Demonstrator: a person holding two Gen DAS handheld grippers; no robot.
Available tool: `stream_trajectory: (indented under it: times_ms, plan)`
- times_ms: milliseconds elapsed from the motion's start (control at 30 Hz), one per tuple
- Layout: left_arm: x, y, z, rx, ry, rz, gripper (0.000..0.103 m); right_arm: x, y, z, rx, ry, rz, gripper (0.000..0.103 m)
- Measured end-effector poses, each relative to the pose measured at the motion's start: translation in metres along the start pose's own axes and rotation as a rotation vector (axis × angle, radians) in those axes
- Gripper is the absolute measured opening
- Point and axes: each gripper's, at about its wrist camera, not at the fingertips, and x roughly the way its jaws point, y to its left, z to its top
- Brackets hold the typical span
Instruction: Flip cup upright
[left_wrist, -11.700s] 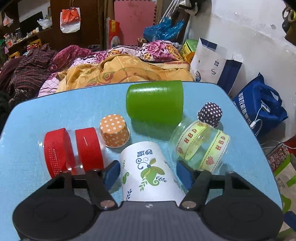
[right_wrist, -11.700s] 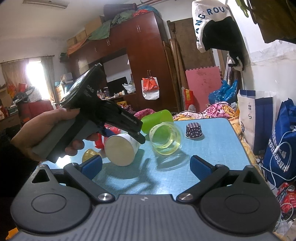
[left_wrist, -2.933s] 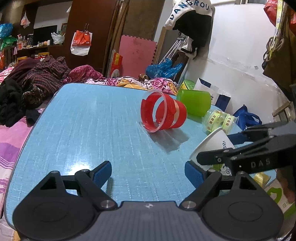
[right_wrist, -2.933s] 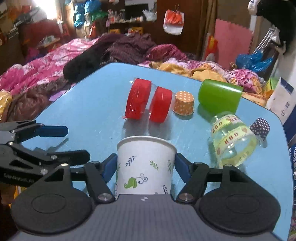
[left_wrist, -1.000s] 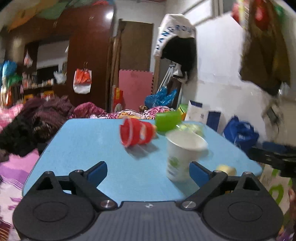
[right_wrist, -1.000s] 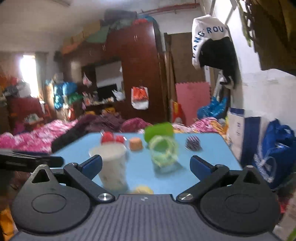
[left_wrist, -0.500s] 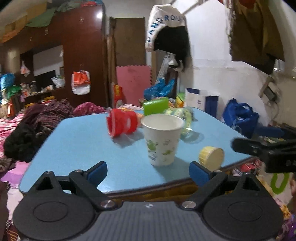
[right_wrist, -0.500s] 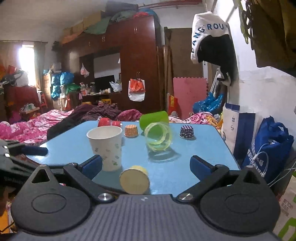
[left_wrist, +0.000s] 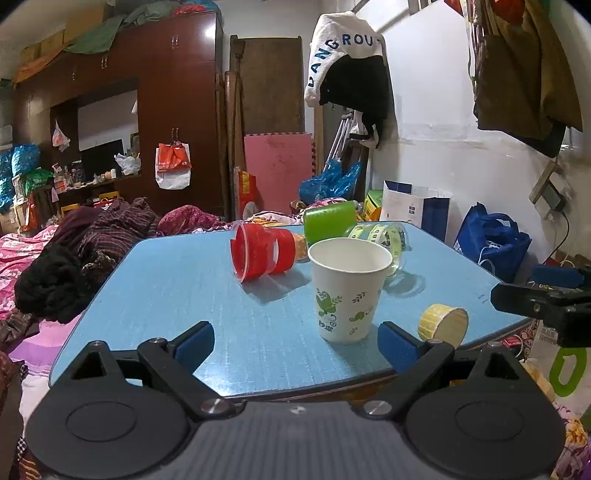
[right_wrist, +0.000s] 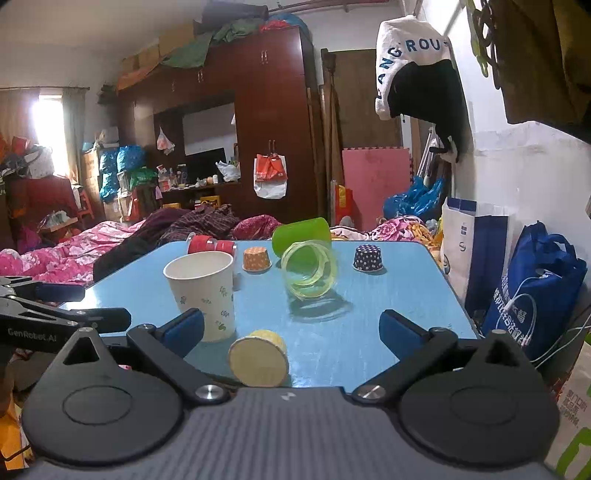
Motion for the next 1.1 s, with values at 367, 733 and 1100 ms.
stream_trajectory:
  times_ms: [367,733,1100]
  plan:
    - [0.0025,0.0016,-0.0008,0.005,0.005,0.000,0.097,0.0001,-0.0015,-0.0006,0.002,-0.002,0.001,0.102]
    - [0.0056,0.0046,0.0004,0.002,0.009,0.003,0.097,0.0014,-0.0018,0.0005,-0.006,0.005,0.006,0.102]
    - [0.0052,0.0045,0.0010,0.004,0.005,0.006,0.097,0.0019,-0.0039,0.0009,-0.003,0.001,0.006,0.102]
